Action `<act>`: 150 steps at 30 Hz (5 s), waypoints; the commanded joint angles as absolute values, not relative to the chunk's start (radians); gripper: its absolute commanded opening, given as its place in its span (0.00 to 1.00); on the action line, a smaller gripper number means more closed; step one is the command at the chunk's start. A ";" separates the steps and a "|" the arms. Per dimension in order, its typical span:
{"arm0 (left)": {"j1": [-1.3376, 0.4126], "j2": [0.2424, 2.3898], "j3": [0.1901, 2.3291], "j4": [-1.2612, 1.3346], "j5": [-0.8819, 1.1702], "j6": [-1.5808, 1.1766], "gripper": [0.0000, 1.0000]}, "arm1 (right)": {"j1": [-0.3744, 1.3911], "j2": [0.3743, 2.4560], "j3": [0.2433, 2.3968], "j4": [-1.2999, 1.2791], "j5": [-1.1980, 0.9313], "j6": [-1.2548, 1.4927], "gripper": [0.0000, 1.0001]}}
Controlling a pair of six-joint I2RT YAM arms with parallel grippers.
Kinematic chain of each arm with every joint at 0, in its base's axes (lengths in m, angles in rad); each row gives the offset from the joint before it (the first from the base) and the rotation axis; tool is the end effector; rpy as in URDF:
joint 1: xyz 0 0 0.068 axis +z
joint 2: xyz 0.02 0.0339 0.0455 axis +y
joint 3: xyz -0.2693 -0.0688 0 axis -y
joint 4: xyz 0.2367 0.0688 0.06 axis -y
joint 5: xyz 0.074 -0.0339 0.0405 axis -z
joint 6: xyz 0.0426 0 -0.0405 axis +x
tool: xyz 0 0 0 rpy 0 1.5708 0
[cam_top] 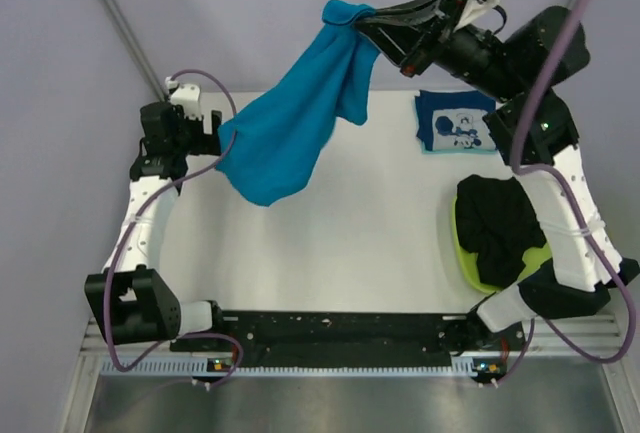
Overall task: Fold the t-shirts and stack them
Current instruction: Move the tshirt to the center of the board, then flatten out the tshirt
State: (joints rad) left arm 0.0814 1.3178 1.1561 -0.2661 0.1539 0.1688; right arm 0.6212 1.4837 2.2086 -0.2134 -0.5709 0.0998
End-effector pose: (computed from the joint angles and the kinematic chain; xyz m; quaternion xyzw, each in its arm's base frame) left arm 0.3010 0.0180 0.3472 0.0782 0.8360 0.0031 0.5431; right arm 0.1734 0.1524 0.6374 -0.3598 0.4058 0.4252 0.7247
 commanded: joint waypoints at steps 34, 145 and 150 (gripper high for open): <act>0.161 1.482 1.044 -0.471 0.236 0.574 0.79 | 1.070 1.719 1.314 -0.482 -0.090 -0.095 0.76; -0.851 1.505 0.719 -0.158 0.210 0.824 0.50 | 0.354 1.028 1.448 -0.500 -0.376 0.190 0.00; -0.803 1.504 0.863 -0.357 0.127 0.718 0.00 | 0.351 1.020 1.506 -0.526 -0.304 0.172 0.00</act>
State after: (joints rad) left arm -0.8516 1.5116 0.7532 -0.2493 0.2245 0.7841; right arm 0.3576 1.0473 1.4223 -0.5472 -0.3752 0.1967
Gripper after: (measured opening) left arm 0.022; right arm 0.009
